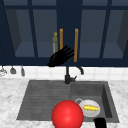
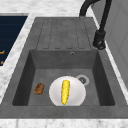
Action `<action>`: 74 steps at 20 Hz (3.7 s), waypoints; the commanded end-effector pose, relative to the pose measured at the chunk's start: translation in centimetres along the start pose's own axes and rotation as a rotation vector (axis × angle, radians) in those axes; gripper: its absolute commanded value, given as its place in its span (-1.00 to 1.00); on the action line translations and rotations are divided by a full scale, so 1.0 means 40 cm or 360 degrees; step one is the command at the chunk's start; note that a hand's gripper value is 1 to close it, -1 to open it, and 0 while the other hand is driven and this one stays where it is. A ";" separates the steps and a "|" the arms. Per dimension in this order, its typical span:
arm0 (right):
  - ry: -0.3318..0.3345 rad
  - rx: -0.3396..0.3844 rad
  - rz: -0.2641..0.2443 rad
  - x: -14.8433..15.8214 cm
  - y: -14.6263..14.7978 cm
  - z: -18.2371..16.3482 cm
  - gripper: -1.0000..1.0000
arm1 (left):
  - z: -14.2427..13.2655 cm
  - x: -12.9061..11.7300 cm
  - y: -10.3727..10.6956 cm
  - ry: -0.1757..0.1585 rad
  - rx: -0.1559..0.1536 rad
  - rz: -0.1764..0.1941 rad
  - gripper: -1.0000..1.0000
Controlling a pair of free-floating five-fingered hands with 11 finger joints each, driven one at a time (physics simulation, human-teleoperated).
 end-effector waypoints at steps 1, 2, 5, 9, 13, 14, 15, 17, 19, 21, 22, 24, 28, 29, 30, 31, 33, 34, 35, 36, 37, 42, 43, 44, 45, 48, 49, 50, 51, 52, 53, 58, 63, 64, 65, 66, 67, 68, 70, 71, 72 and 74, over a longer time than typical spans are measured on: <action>0.0000 0.0000 0.0000 0.000 0.000 0.000 0.00 | 0.011 -0.015 -0.010 -0.0129 -0.0184 -0.0071 -1.00; 0.0000 0.0000 0.0000 0.000 0.000 0.000 0.00 | 0.014 -0.019 -0.012 -0.0131 -0.0189 -0.0078 -1.00; 0.0000 0.0000 0.0000 0.000 0.000 0.000 0.00 | 0.022 -0.031 -0.020 -0.0138 -0.0202 -0.0101 -1.00; 0.0000 0.0000 0.0000 0.000 0.000 0.000 0.00 | 0.033 -0.048 -0.031 -0.0148 -0.0219 -0.0133 -1.00; 0.0000 0.0000 0.0000 0.000 0.000 0.000 0.00 | 0.044 -0.066 -0.042 -0.0158 -0.0241 -0.0163 -1.00; 0.0000 0.0000 0.0000 0.000 0.000 0.000 0.00 | 0.047 -0.070 -0.045 -0.0161 -0.0247 -0.0170 -1.00; 0.0000 0.0000 0.0000 0.000 0.000 0.000 0.00 | 0.050 -0.074 -0.048 -0.0164 -0.0251 -0.0177 -1.00; 0.0000 0.0000 0.0000 0.000 0.000 0.000 0.00 | 0.055 -0.083 -0.054 -0.0169 -0.0262 -0.0192 -1.00; 0.0000 0.0000 0.0000 0.000 0.000 0.000 0.00 | 0.061 -0.091 -0.059 -0.0174 -0.0272 -0.0207 -1.00; 0.0000 0.0000 0.0000 0.000 0.000 0.000 0.00 | 0.066 -0.100 -0.065 -0.0179 -0.0284 -0.0221 -1.00; 0.0000 0.0000 0.0000 0.000 0.000 0.000 0.00 | 0.068 -0.104 -0.068 -0.0182 -0.0289 -0.0229 -1.00; 0.0000 0.0000 0.0000 0.000 0.000 0.000 0.00 | 0.074 -0.112 -0.073 -0.0186 -0.0299 -0.0244 -1.00; 0.0000 0.0000 0.0000 0.000 0.000 0.000 0.00 | 0.074 -0.125 -0.091 -0.0238 -0.0262 -0.0254 -1.00; 0.0000 0.0000 0.0000 0.000 0.000 0.000 0.00 | 0.067 -0.119 -0.105 -0.0248 -0.0229 -0.0243 -1.00; 0.0000 0.0000 0.0000 0.000 0.000 0.000 0.00 | 0.061 -0.116 -0.116 -0.0252 -0.0225 -0.0234 -1.00; 0.0000 0.0000 0.0000 0.000 0.000 0.000 0.00 | 0.057 -0.111 -0.122 -0.0264 -0.0206 -0.0216 -1.00; 0.0000 0.0000 0.0000 0.000 0.000 0.000 0.00 | 0.063 -0.101 -0.126 -0.0291 -0.0190 -0.0175 -1.00; 0.0000 0.0000 0.0000 0.000 0.000 0.000 0.00 | 0.064 -0.097 -0.131 -0.0312 -0.0194 -0.0162 -1.00; 0.0000 0.0000 0.0000 0.000 0.000 0.000 0.00 | 0.063 -0.093 -0.136 -0.0338 -0.0199 -0.0158 -1.00; 0.0000 0.0000 0.0000 0.000 0.000 0.000 0.00 | 0.063 -0.090 -0.139 -0.0364 -0.0211 -0.0154 -1.00; 0.0000 0.0000 0.0000 0.000 0.000 0.000 0.00 | 0.063 -0.089 -0.140 -0.0393 -0.0230 -0.0146 -1.00; 0.0000 0.0000 0.0000 0.000 0.000 0.000 0.00 | 0.077 -0.109 -0.156 -0.0478 -0.0253 -0.0033 -1.00; 0.0000 0.0000 0.0000 0.000 0.000 0.000 0.00 | 0.081 -0.116 -0.162 -0.0495 -0.0269 -0.0033 -1.00; 0.0000 0.0000 0.0000 0.000 0.000 0.000 0.00 | 0.082 -0.119 -0.165 -0.0503 -0.0281 -0.0014 -1.00; 0.0000 0.0000 0.0000 0.000 0.000 0.000 0.00 | 0.085 -0.124 -0.169 -0.0512 -0.0295 0.0001 -1.00; 0.0000 0.0000 0.0000 0.000 0.000 0.000 0.00 | 0.094 -0.131 -0.179 -0.0462 -0.0327 0.0090 -1.00; 0.0000 0.0000 0.0000 0.000 0.000 0.000 0.00 | 0.096 -0.137 -0.183 -0.0424 -0.0296 0.0047 -1.00; 0.0000 0.0000 0.0000 0.000 0.000 0.000 0.00 | 0.089 -0.122 -0.173 -0.0424 -0.0242 -0.0055 -1.00; 0.0000 0.0000 0.0000 0.000 0.000 0.000 0.00 | 0.098 -0.114 -0.185 -0.0399 -0.0226 0.0004 -1.00; 0.0000 0.0000 0.0000 0.000 0.000 0.000 0.00 | 0.094 -0.117 -0.186 -0.0398 -0.0223 0.0031 -1.00; 0.0000 0.0000 0.0000 0.000 0.000 0.000 0.00 | 0.098 -0.135 -0.186 -0.0389 -0.0214 0.0079 -1.00; 0.0000 0.0000 0.0000 0.000 0.000 0.000 0.00 | 0.078 -0.174 -0.175 -0.0406 -0.0261 0.0051 -1.00; 0.0000 0.0000 0.0000 0.000 0.000 0.000 0.00 | 0.099 -0.284 -0.234 -0.0475 -0.0278 0.0002 -1.00; 0.0000 0.0000 0.0000 0.000 0.000 0.000 0.00 | 0.099 -0.296 -0.253 -0.0476 -0.0279 0.0002 -1.00; 0.0000 0.0000 0.0000 0.000 0.000 0.000 0.00 | 0.102 -0.311 -0.266 -0.0475 -0.0280 0.0004 -1.00; 0.0000 0.0000 0.0000 0.000 0.000 0.000 0.00 | 0.106 -0.312 -0.283 -0.0482 -0.0282 0.0010 -1.00; 0.0000 0.0000 0.0000 0.000 0.000 0.000 0.00 | 0.105 -0.308 -0.301 -0.0503 -0.0283 0.0013 -1.00; 0.0000 0.0000 0.0000 0.000 0.000 0.000 0.00 | 0.106 -0.305 -0.312 -0.0506 -0.0312 -0.0017 -1.00; 0.0000 0.0000 0.0000 0.000 0.000 0.000 0.00 | 0.105 -0.293 -0.329 -0.0550 -0.0372 -0.0133 -1.00; 0.0000 0.0000 0.0000 0.000 0.000 0.000 0.00 | 0.093 -0.278 -0.334 -0.0593 -0.0408 -0.0203 -1.00; 0.0000 0.0000 0.0000 0.000 0.000 0.000 0.00 | 0.090 -0.269 -0.337 -0.0623 -0.0440 -0.0254 -1.00; 0.0000 0.0000 0.0000 0.000 0.000 0.000 0.00 | 0.084 -0.249 -0.352 -0.0622 -0.0445 -0.0348 -1.00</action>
